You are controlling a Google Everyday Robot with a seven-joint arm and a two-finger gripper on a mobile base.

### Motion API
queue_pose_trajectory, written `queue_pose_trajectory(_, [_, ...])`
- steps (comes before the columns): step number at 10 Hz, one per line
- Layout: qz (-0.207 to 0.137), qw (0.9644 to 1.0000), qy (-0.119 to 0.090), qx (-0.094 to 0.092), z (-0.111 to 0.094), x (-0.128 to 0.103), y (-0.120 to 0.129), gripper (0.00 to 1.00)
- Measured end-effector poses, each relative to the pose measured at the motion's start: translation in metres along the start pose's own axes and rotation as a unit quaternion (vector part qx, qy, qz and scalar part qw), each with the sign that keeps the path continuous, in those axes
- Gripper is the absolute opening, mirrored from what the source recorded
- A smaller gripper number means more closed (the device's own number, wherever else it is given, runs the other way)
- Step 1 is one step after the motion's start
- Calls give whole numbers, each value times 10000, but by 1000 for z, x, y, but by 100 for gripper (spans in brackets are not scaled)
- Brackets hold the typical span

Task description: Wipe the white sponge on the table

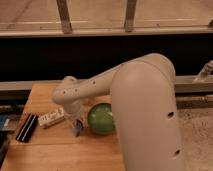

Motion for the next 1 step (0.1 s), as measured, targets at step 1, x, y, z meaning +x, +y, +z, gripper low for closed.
queue_pose_trajectory(1, [-83, 10000, -5, -29, -2, -4, 6, 0])
